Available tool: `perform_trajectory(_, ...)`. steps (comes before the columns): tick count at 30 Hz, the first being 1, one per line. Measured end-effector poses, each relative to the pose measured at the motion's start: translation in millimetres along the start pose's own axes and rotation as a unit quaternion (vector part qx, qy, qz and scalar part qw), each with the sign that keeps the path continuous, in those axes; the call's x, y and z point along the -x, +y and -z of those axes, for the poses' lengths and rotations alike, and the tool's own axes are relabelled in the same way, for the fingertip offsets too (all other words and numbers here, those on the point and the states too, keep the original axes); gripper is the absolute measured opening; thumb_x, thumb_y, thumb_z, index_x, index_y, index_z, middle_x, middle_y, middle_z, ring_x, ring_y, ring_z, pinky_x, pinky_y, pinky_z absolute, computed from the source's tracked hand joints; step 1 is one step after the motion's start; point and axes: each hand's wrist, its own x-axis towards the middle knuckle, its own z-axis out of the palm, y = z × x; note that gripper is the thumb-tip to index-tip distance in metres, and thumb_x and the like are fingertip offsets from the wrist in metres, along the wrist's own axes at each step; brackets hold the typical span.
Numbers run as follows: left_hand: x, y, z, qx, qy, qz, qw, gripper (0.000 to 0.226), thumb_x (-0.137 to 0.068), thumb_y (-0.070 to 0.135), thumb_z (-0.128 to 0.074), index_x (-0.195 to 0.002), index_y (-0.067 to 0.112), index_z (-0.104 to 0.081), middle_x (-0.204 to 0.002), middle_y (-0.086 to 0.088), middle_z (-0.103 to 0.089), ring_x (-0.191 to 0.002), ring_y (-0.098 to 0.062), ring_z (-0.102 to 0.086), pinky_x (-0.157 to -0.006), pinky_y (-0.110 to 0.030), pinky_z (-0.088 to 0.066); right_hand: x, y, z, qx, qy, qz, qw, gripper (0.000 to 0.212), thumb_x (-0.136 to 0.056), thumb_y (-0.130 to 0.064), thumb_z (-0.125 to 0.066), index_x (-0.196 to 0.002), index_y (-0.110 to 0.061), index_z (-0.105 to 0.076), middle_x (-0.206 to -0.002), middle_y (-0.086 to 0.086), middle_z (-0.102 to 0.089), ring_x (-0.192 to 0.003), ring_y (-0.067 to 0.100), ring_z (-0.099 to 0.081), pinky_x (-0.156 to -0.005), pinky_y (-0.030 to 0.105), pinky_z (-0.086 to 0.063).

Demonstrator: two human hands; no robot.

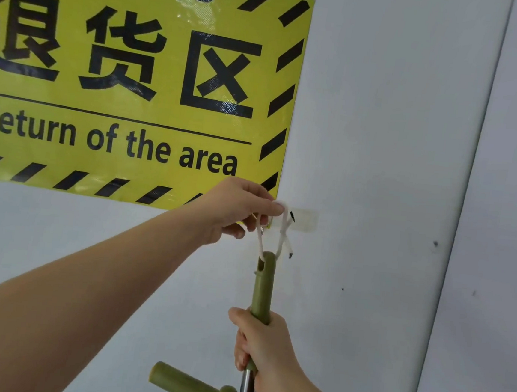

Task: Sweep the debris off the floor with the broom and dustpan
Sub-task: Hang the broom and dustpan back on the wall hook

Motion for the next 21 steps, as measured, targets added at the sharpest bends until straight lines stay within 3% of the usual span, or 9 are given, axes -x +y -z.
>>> perform_trajectory(6, -39, -20, 1, -0.009, 0.039, 0.033, 0.999, 0.014, -0.080, 0.016, -0.079, -0.084, 0.006, -0.069, -0.059, -0.003, -0.066, -0.045, -0.013, -0.047, -0.044, -0.023, -0.035, -19, 4, -3, -0.022, 0.013, 0.000, 1.000, 0.023, -0.083, -0.015, -0.064, -0.068, -0.010, -0.048, -0.040, 0.000, -0.037, -0.035, 0.014, -0.034, -0.043, 0.025, -0.034)
perform_trajectory(10, -57, -38, -6, -0.095, 0.096, 0.002, 0.991, 0.020, -0.079, 0.023, -0.081, -0.081, 0.008, -0.068, -0.064, -0.003, -0.069, -0.042, -0.014, -0.047, -0.043, -0.024, -0.038, -30, 6, -4, -0.027, 0.023, -0.004, 0.999, 0.022, -0.085, -0.017, -0.065, -0.070, -0.010, -0.050, -0.041, 0.000, -0.038, -0.035, 0.013, -0.035, -0.043, 0.025, -0.036)
perform_trajectory(14, -68, -48, -14, -0.251, 0.149, -0.041, 0.956, 0.019, -0.078, 0.032, -0.080, -0.076, 0.019, -0.066, -0.070, 0.001, -0.069, -0.057, -0.016, -0.062, -0.057, -0.031, -0.055, -40, 10, -6, -0.025, 0.032, -0.007, 0.999, 0.020, -0.084, -0.019, -0.065, -0.073, -0.009, -0.052, -0.041, 0.000, -0.039, -0.035, 0.013, -0.036, -0.043, 0.024, -0.037)
perform_trajectory(17, -68, -50, -21, -0.345, 0.176, -0.075, 0.919, 0.015, -0.081, 0.034, -0.075, -0.080, 0.021, -0.068, -0.076, 0.002, -0.067, -0.070, -0.018, -0.064, -0.059, -0.028, -0.051, -46, 13, -7, -0.023, 0.037, -0.009, 0.999, 0.020, -0.085, -0.020, -0.066, -0.074, -0.009, -0.053, -0.041, -0.001, -0.040, -0.035, 0.012, -0.036, -0.042, 0.024, -0.037)
perform_trajectory(21, -69, -52, -25, -0.392, 0.190, -0.129, 0.891, 0.012, -0.086, 0.029, -0.070, -0.084, 0.018, -0.065, -0.078, 0.002, -0.066, -0.070, -0.020, -0.060, -0.048, -0.024, -0.037, -53, 17, -7, -0.021, 0.042, -0.013, 0.999, 0.018, -0.084, -0.021, -0.065, -0.078, -0.008, -0.054, -0.042, 0.000, -0.040, -0.035, 0.013, -0.037, -0.043, 0.024, -0.038)
